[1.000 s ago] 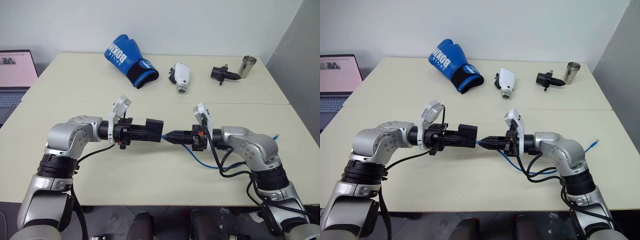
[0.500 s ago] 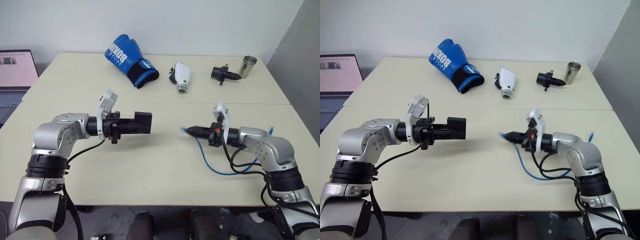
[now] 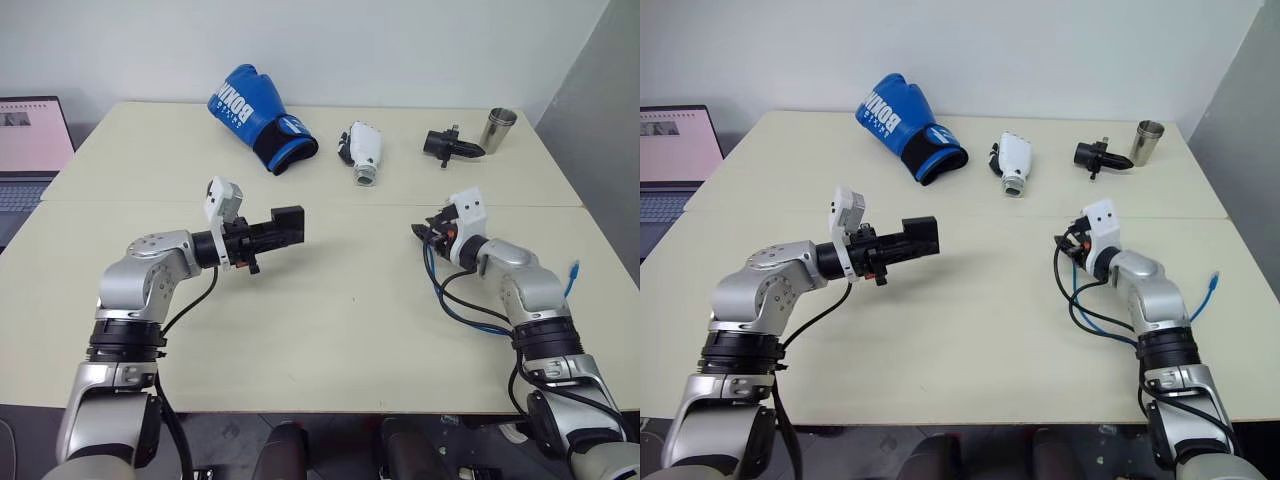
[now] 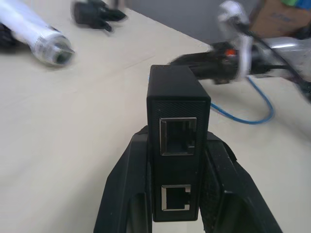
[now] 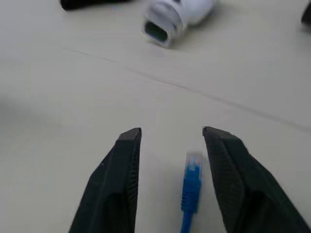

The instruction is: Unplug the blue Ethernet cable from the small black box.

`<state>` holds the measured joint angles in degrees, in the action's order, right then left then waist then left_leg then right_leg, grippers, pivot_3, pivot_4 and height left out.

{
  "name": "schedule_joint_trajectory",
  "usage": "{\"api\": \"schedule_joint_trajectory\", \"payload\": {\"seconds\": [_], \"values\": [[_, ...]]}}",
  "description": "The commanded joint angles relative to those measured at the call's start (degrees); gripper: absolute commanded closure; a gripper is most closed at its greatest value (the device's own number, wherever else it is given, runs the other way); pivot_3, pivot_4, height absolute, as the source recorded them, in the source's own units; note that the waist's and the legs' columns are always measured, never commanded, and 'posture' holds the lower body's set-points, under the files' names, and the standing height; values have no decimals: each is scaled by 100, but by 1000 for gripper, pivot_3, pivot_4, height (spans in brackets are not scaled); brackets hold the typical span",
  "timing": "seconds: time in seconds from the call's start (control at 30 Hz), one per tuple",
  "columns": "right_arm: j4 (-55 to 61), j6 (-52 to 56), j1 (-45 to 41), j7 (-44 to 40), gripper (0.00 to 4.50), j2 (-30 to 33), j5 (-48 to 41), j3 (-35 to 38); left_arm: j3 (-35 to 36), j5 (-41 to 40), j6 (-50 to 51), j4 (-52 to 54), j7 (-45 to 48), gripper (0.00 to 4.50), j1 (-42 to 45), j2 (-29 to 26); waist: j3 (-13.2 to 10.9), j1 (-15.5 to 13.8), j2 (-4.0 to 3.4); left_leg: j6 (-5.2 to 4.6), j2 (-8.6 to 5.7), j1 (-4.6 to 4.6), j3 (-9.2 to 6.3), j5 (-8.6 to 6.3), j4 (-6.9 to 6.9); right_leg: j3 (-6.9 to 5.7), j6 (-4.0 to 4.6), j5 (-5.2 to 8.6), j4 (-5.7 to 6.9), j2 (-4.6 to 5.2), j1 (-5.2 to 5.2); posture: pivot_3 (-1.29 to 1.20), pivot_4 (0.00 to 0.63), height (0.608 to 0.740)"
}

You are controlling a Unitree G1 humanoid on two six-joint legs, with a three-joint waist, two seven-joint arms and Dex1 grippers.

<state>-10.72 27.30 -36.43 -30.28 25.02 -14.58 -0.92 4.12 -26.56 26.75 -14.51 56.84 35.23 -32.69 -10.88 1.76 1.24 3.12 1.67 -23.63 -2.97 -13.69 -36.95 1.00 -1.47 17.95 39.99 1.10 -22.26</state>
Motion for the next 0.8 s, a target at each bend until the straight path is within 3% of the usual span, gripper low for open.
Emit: {"api": "schedule_joint_trajectory", "payload": {"seconds": [0.03,0.13,0.37,0.63,0.7,0.8], "values": [[1143,-244,128,-734,1403,220,-185,-193,374,500,-965,-513,-940,3708,162,185,0,4,0,0,0,0,0,0,0,-1,0,0,1,0,0,0,150,740],[2006,9,307,-1355,641,286,-554,-480,428,820,-1612,-816,-1371,3708,2,298,0,14,0,0,2,0,-3,0,1,-2,0,0,0,-3,0,0,150,740],[2547,191,466,-1788,641,434,-423,-1081,525,1103,-2309,-1196,-1932,3708,-338,481,1,-7,2,0,-4,-2,-4,0,-6,-3,-4,-2,-1,5,3,0,150,740],[2348,60,401,-1916,641,435,-217,-1231,534,1199,-2297,-1698,-2028,3708,-553,486,1,-9,2,0,-4,-2,-9,0,-5,-9,-5,-3,1,3,3,0,150,740],[2328,53,385,-1946,595,435,-195,-1247,571,1169,-2244,-1805,-2031,3004,-555,480,2,-9,2,0,-3,-1,-9,0,-5,-9,-4,-3,1,3,3,0,150,740],[2331,57,385,-1972,595,429,-184,-1245,584,1113,-2171,-1819,-1936,2468,-580,471,2,-8,2,0,-3,-1,-9,0,-5,-10,-4,-3,1,2,3,0,150,740]]}}
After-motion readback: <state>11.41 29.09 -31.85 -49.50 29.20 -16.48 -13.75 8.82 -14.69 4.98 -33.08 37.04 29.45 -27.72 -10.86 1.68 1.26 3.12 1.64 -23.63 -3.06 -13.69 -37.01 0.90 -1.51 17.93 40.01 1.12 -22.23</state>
